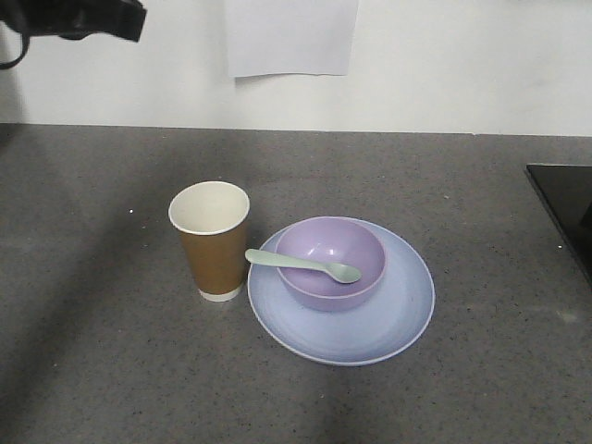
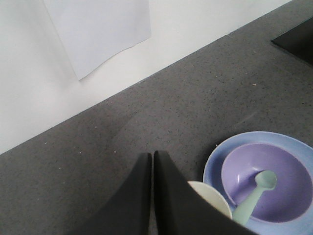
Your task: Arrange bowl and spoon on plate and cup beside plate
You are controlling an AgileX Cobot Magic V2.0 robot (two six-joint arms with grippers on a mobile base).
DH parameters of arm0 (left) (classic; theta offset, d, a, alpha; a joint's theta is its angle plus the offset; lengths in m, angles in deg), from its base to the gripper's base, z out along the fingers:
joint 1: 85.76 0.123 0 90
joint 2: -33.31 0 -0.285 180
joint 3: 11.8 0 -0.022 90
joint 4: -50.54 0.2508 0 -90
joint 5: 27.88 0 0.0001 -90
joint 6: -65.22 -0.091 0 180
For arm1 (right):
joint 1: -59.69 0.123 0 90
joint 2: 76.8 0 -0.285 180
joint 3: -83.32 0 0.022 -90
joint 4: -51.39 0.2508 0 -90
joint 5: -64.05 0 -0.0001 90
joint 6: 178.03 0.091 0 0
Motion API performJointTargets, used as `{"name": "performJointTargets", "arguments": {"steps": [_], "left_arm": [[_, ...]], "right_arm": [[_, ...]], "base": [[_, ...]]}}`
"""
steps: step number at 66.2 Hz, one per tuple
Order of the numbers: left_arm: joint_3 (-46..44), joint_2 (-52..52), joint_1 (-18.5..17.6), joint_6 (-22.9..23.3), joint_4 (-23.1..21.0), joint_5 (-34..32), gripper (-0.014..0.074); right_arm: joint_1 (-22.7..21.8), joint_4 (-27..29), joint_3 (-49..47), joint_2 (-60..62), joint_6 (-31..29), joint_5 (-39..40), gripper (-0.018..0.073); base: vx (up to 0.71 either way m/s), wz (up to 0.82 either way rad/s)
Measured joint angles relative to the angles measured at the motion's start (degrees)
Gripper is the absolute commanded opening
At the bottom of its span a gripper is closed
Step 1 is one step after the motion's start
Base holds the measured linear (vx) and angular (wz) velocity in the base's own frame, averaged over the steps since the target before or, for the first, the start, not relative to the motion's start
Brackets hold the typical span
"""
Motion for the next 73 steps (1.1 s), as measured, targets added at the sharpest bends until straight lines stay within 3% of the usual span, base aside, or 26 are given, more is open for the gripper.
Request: {"name": "performJointTargets", "arguments": {"steps": [7, 16, 26, 34, 45, 53, 73], "left_arm": [[12.1, 11.4, 0.5, 0.0, 1.9, -5.2, -0.0006], [31.8, 29.2, 3.4, 2.1, 3.5, -18.2, -0.0006], [57.7, 48.3, 8.0, 6.5, 3.7, -36.0, -0.0006], [76.9, 62.1, 10.9, 11.2, 3.8, -45.7, -0.0006], [92.2, 73.4, 14.0, 19.5, 5.7, -47.7, -0.0006], [95.9, 76.9, 14.9, 24.7, 9.9, -46.8, -0.0006], [100.8, 81.5, 15.1, 24.0, 9.9, -45.0, -0.0006]], "right_arm": [[0.0, 0.0, 0.0, 0.0, 0.0, -0.1, -0.001], [0.0, 0.0, 0.0, 0.0, 0.0, -0.1, -0.001], [0.0, 0.1, 0.0, 0.0, 0.0, -0.2, -0.001], [0.0, 0.1, 0.0, 0.0, 0.0, -0.2, -0.001], [0.0, 0.1, 0.0, 0.0, 0.0, -0.2, -0.001], [0.0, 0.1, 0.0, 0.0, 0.0, -0.2, -0.001], [0.0, 0.2, 0.0, 0.0, 0.0, -0.2, -0.001]], "base": [[0.0, 0.0], [0.0, 0.0], [0.0, 0.0], [0.0, 0.0], [0.0, 0.0], [0.0, 0.0], [0.0, 0.0]]}}
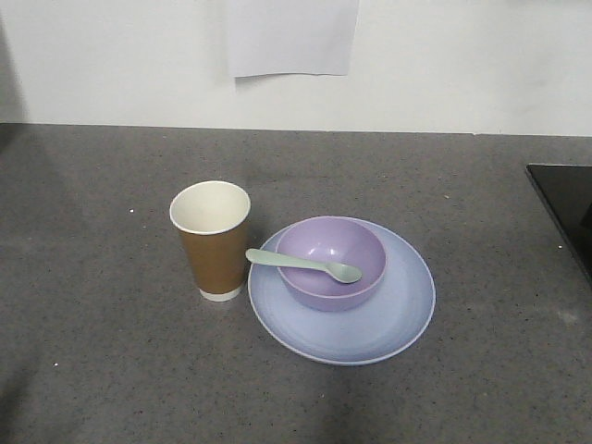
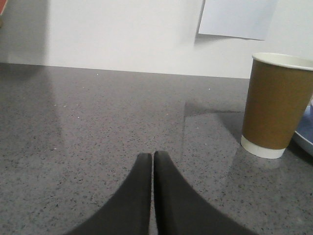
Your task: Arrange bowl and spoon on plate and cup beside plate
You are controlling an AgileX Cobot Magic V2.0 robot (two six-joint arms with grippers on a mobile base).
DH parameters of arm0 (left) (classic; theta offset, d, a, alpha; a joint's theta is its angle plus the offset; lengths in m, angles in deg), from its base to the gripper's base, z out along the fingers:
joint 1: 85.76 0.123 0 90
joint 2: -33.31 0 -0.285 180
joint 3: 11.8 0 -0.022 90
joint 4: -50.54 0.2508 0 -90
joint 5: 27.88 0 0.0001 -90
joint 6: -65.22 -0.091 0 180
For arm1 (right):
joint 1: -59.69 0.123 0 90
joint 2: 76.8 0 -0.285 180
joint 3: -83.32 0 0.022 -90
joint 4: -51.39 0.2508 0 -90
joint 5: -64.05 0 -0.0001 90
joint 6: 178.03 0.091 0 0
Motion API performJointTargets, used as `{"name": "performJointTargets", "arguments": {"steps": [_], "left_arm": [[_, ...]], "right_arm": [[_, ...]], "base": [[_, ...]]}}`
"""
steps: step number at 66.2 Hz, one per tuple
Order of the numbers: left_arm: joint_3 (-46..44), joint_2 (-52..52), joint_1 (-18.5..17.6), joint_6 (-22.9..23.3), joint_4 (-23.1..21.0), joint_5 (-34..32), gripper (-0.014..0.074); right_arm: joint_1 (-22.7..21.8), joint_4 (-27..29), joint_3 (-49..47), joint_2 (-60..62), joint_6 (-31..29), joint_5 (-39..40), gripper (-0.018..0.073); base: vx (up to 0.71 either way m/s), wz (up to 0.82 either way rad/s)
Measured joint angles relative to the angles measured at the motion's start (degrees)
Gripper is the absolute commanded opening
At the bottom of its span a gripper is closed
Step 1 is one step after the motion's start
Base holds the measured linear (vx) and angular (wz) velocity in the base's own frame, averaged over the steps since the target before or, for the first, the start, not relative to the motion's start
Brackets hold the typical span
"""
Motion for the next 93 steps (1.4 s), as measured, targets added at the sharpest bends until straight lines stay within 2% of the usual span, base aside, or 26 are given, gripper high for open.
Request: {"name": "performJointTargets", "arguments": {"steps": [78, 86, 93], "left_arm": [[0.0, 0.0, 0.1, -0.2, -0.4, 0.8, -0.0006], [0.0, 0.0, 0.1, -0.2, -0.4, 0.8, -0.0006], [0.0, 0.0, 0.1, -0.2, -0.4, 0.8, -0.0006]], "right_arm": [[0.0, 0.6, 0.2, 0.1, 0.0, 0.0, -0.001], [0.0, 1.0, 3.9, 2.8, 0.0, 1.4, -0.001], [-0.7, 1.3, 13.4, 8.4, 0.0, 7.4, -0.001]], "base": [[0.0, 0.0], [0.0, 0.0], [0.0, 0.0]]}}
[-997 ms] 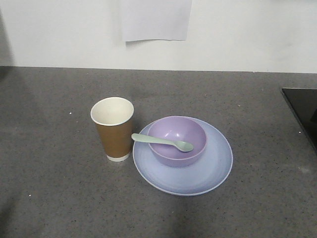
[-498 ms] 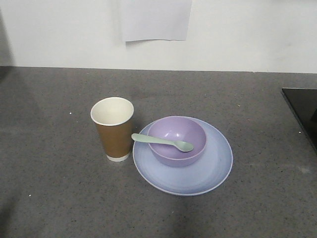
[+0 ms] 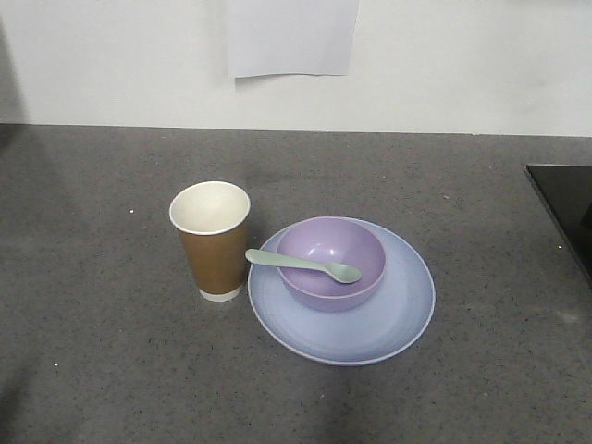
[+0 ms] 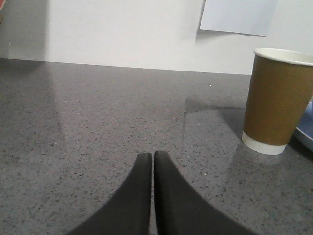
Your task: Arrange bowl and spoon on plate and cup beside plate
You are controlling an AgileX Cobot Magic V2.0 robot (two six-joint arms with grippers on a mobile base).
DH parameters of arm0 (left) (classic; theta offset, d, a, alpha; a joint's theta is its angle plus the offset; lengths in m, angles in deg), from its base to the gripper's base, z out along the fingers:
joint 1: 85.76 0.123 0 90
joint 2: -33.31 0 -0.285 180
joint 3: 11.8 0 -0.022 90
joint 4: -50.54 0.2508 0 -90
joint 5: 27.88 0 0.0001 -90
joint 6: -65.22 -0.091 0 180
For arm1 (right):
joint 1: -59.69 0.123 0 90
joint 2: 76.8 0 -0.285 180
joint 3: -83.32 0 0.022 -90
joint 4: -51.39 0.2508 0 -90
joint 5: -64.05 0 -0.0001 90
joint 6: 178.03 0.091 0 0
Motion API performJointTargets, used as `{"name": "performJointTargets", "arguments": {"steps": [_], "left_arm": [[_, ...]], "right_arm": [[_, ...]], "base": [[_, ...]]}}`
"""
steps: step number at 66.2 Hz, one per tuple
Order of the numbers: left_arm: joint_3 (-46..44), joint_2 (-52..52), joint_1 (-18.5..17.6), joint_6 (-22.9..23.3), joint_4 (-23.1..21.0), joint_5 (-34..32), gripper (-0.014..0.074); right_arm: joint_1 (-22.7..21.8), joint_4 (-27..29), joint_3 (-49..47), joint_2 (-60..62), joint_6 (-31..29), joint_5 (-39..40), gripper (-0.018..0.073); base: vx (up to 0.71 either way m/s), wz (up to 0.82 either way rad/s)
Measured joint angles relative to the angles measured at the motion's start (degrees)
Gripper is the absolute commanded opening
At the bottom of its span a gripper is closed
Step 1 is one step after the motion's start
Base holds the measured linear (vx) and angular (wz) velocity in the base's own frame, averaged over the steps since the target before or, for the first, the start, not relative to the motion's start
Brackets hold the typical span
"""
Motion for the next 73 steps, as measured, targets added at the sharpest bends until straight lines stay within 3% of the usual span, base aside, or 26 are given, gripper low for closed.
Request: {"name": "performJointTargets", "arguments": {"steps": [12, 21, 34, 47, 73], "left_arm": [[0.0, 0.0, 0.0, 0.0, 0.0, 0.0, -0.0006], [0.0, 0.0, 0.0, 0.0, 0.0, 0.0, -0.0006], [0.0, 0.0, 0.0, 0.0, 0.0, 0.0, -0.0006], [0.0, 0.0, 0.0, 0.0, 0.0, 0.0, -0.0006], [0.0, 0.0, 0.0, 0.0, 0.0, 0.0, -0.0006]], "right_arm": [[-5.5, 3.3, 25.2, 13.3, -0.1, 14.7, -0.001], [-10.1, 8.8, 42.9, 22.9, -0.2, 20.8, -0.001], [-13.8, 14.0, 60.7, 34.8, -0.2, 27.8, -0.001], [-14.4, 16.5, 68.9, 43.2, -0.2, 30.5, -0.001], [-18.9, 16.6, 69.3, 47.3, -0.1, 30.9, -0.001]], "base": [[0.0, 0.0], [0.0, 0.0], [0.0, 0.0], [0.0, 0.0], [0.0, 0.0]]}}
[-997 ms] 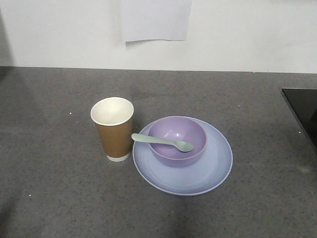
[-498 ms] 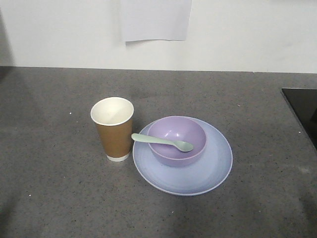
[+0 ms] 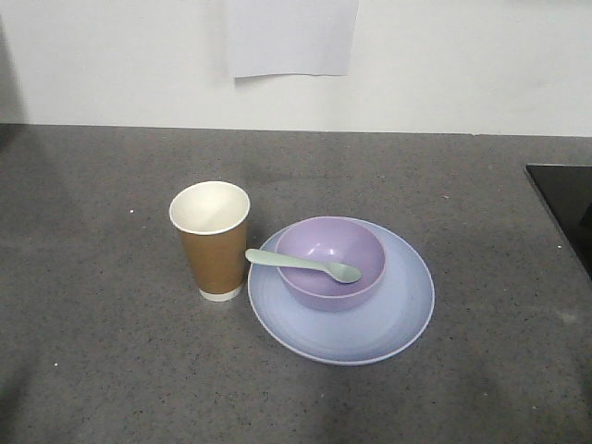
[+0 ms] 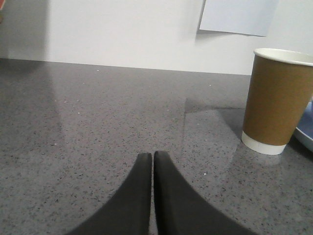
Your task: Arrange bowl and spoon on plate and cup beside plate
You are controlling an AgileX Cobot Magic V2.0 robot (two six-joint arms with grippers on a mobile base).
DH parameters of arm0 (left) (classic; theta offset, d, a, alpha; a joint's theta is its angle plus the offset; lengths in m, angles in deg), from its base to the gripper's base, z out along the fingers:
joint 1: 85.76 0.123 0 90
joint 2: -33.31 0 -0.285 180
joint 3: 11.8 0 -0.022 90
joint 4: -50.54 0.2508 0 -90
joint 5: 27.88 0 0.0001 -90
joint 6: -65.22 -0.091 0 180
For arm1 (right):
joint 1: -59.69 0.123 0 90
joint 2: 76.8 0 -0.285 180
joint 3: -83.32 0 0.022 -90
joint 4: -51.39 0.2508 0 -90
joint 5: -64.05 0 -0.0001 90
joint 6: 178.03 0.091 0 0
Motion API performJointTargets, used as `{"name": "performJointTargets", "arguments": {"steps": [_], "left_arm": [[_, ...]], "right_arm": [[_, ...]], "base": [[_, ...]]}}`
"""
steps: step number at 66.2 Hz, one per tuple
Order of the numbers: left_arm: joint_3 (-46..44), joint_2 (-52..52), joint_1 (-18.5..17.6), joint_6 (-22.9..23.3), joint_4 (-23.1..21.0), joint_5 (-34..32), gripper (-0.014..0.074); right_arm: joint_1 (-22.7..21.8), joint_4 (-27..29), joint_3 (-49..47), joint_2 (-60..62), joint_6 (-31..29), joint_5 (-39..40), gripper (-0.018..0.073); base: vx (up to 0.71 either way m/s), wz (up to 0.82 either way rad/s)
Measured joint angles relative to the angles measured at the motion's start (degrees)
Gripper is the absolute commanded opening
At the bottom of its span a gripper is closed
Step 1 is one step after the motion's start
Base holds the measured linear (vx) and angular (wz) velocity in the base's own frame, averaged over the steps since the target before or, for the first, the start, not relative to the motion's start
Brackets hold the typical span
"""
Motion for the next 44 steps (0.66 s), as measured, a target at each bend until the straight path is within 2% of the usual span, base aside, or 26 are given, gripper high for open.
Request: {"name": "performJointTargets", "arguments": {"steps": [44], "left_arm": [[0.0, 0.0, 0.0, 0.0, 0.0, 0.0, -0.0006]], "right_arm": [[-0.2, 0.1, 0.0, 0.0, 0.0, 0.3, -0.001]], "base": [[0.0, 0.0]]}}
